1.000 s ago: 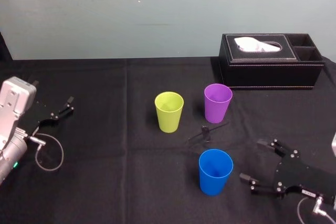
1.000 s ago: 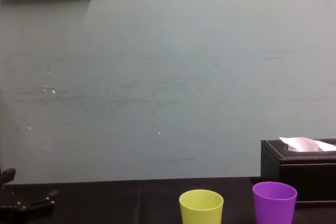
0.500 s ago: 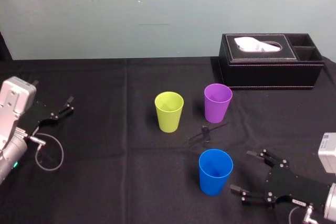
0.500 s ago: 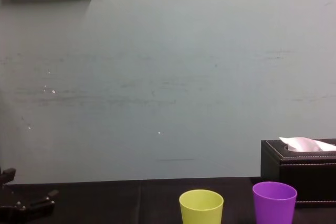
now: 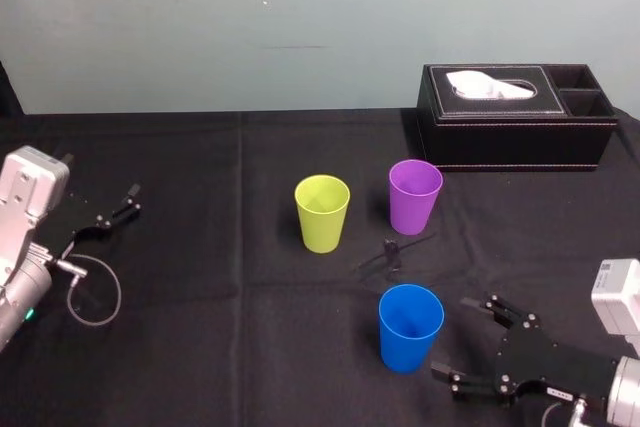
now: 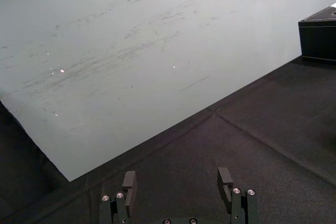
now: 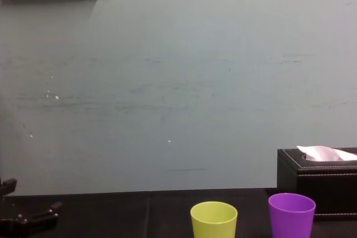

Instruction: Stack the three plastic cups sequentially using one hand.

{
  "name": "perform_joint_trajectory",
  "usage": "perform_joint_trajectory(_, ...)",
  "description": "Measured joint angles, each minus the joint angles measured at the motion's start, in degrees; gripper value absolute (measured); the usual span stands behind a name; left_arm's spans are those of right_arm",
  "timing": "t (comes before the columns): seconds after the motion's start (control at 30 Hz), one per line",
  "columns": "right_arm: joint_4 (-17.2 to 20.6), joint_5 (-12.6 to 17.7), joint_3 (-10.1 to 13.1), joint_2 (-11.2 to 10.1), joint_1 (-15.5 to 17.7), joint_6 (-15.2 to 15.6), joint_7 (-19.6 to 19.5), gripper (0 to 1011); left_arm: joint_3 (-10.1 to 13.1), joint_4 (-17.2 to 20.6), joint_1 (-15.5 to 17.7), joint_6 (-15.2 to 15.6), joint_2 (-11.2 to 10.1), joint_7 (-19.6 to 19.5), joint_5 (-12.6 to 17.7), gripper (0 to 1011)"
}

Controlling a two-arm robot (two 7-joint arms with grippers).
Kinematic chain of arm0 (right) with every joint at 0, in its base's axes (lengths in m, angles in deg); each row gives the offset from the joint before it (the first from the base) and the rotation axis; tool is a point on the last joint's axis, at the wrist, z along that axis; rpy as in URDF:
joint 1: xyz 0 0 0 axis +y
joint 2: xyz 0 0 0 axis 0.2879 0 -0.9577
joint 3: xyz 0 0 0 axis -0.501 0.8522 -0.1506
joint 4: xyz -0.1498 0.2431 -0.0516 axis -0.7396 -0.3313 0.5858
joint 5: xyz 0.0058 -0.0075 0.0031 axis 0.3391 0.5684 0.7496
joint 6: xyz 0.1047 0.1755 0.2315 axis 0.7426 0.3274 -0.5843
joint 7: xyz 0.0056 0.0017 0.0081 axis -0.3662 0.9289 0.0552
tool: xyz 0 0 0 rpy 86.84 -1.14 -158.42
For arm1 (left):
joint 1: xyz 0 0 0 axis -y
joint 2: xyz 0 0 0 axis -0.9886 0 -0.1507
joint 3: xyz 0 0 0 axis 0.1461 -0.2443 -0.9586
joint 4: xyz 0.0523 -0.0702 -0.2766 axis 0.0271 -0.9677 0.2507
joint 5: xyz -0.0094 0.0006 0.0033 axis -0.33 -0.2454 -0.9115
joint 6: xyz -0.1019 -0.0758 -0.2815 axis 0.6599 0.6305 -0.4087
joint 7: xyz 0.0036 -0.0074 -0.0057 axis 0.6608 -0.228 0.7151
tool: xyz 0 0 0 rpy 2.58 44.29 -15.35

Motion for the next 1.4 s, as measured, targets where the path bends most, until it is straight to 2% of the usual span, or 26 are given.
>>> perform_joint_trajectory(1.4, -1.39, 2.48, -2.44, 1.83, -3.66, 2.36, 1.15, 1000, 0.00, 0.00, 0.00, 0.00, 0.00, 0.00, 0.00, 1010)
